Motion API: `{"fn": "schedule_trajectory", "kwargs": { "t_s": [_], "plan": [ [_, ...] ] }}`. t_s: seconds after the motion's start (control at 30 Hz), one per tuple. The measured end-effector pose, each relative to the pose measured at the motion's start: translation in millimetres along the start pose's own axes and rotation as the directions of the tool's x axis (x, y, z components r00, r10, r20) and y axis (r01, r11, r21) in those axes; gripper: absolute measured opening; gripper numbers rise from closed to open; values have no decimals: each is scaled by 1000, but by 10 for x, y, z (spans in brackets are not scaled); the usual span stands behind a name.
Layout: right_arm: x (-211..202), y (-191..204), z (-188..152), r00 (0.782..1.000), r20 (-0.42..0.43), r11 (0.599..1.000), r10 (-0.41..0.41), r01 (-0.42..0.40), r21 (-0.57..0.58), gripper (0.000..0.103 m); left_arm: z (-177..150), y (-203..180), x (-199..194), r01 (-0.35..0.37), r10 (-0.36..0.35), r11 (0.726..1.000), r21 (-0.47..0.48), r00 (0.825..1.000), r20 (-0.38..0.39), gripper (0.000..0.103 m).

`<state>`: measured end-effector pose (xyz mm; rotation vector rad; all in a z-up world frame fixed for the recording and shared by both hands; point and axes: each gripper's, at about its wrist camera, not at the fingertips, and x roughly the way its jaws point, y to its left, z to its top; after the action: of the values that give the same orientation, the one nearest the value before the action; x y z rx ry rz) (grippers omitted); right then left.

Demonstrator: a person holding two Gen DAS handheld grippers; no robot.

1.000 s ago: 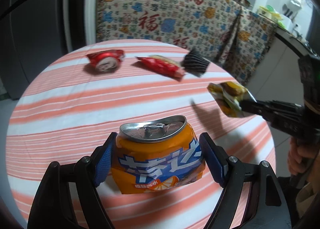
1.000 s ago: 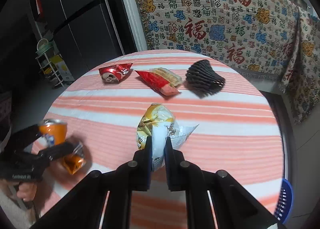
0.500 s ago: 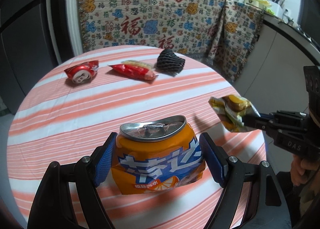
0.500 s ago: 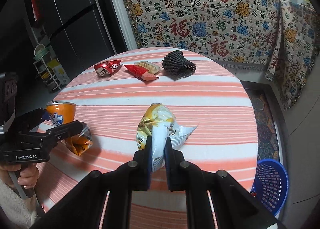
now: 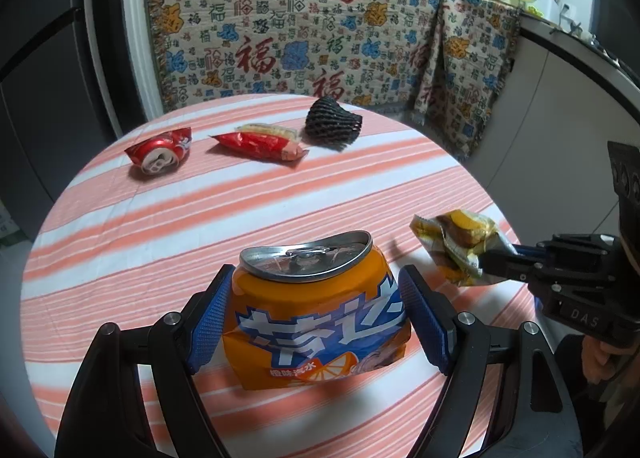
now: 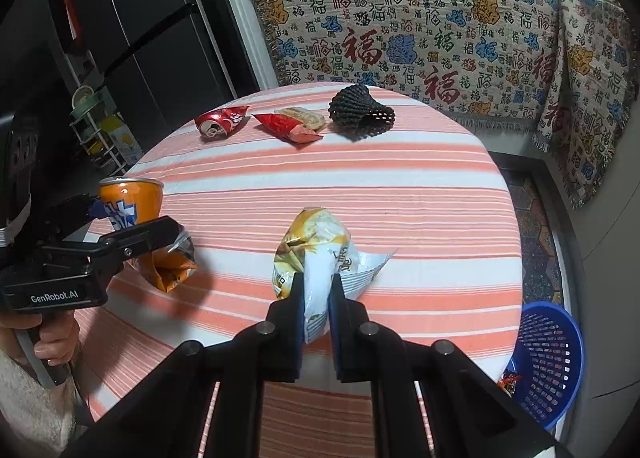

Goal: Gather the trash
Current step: 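Carry the orange can and gold wrapper with both grippers toward the blue wastebasket, then open both grippers over the blue wastebasket to drop the can and wrapper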

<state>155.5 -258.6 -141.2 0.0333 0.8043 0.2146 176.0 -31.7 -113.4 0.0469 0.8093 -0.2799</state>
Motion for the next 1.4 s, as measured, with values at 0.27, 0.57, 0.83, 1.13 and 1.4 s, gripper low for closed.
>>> {"fn": "schedule_trajectory", "kwargs": {
  "t_s": [0.27,0.57,0.83,1.13,1.4],
  "plan": [
    [-5,21,-160,1000,-12,1000,17,-17,9,11,-72,182,33,49,-51,997,-67,998,-28,82],
    [-183,-273,-273,1000,13,997,-1,0,73,11,7,-83,32,115,-116,993,-31,993,-22,82],
    [-429,-670,-341,998,53,988,-27,19,155,11,154,-582,120,200,-199,980,21,979,-48,82],
    [-835,-1681,-446,976,14,921,-219,202,334,11,473,-1636,383,354,-347,930,98,934,-88,82],
    [-954,-2568,-709,951,-53,831,-306,294,472,11,615,-2654,979,443,-423,884,148,894,-146,82]
  ]
}}
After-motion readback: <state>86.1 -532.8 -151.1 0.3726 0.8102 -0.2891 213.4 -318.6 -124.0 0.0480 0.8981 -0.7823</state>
